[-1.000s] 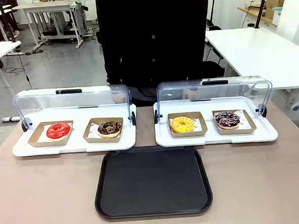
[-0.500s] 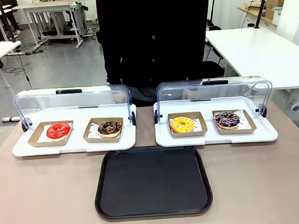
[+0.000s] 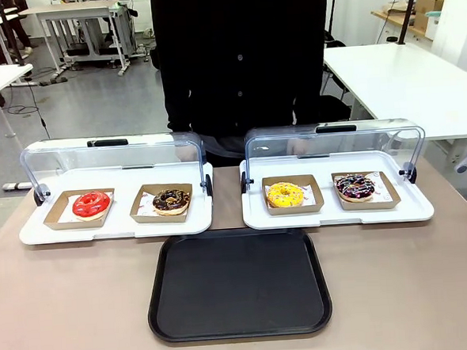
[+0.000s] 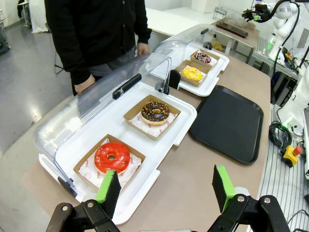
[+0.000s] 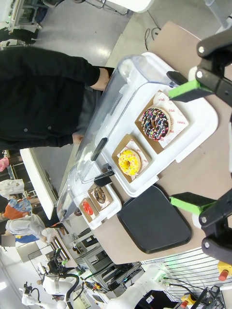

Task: Move the fourth donut from the left to the tray.
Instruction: Pick up the Paper togo box containing the Donut indicated by the person and place it on the Handle tray.

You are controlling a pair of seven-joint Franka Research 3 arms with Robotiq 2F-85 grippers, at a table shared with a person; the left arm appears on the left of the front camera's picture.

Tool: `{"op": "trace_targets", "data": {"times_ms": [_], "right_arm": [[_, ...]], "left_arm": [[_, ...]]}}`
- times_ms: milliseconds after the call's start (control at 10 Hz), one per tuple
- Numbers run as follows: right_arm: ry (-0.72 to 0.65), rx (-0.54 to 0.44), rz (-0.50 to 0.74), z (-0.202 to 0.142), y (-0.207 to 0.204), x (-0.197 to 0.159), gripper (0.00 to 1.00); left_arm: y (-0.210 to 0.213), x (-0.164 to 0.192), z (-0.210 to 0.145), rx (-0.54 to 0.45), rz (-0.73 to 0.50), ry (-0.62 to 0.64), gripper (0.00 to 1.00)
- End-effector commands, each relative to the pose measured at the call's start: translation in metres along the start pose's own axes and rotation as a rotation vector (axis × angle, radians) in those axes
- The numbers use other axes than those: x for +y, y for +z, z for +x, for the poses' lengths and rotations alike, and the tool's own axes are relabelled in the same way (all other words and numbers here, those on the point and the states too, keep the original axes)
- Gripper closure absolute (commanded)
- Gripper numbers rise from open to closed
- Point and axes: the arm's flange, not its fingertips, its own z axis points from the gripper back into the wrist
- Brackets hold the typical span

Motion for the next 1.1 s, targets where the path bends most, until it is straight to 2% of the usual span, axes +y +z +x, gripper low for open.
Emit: {"op": "trace_targets", "data": {"times_ms": [0,1000], "right_arm": [[0.027,-0.033,0.001,0.0016,-0.0014,-0.0008,0.00],[0.027,-0.033,0.001,0.0016,-0.0014,-0.0008,0.00]], "left_arm": [[0.0005,0.0021,0.0010,-0.025,-0.003,-0.022,0.00],[0.0005,0.0021,0.0010,-0.025,-0.003,-0.022,0.00]]}}
